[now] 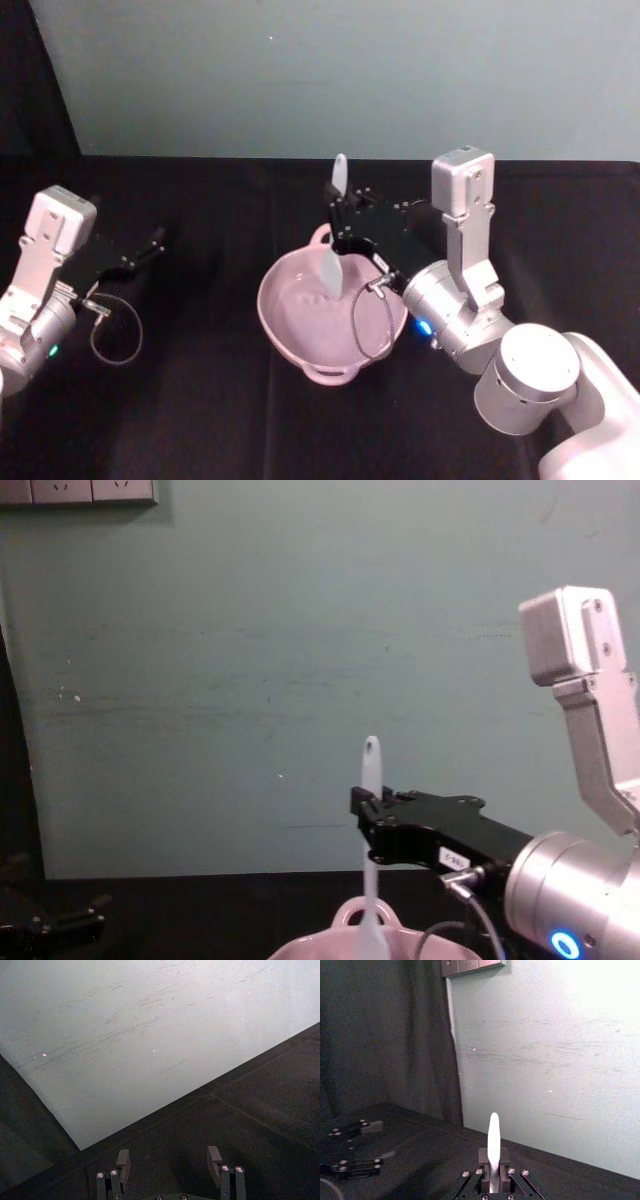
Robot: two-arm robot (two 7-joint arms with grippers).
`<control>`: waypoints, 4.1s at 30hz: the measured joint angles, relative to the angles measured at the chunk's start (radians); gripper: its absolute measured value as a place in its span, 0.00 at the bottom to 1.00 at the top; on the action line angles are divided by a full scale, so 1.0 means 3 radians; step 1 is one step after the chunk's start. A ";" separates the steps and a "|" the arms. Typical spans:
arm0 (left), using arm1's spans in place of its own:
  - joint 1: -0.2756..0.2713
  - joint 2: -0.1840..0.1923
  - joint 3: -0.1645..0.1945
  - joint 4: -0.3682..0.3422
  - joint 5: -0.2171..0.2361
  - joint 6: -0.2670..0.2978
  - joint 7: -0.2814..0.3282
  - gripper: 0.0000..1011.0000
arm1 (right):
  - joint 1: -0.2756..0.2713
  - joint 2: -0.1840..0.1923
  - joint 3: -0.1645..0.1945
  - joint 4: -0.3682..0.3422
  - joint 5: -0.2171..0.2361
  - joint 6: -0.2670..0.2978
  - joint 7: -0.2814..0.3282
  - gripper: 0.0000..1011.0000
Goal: Use the one hand to pick up the spoon and stir the clear water in the bowl.
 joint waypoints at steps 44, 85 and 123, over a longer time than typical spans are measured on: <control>0.0000 0.0000 0.0000 0.0000 0.0000 0.0000 0.0000 1.00 | -0.0326 0.0135 -0.0070 -0.0463 0.0345 0.0385 0.0255 0.12; 0.0000 0.0000 0.0000 0.0000 0.0000 0.0000 0.0000 1.00 | -0.0467 0.0143 0.0327 -0.0699 0.0342 0.0441 0.0153 0.12; 0.0000 0.0000 0.0000 0.0000 0.0000 0.0000 0.0000 1.00 | -0.0752 0.0654 0.0593 -0.1402 0.0911 0.0891 0.0097 0.12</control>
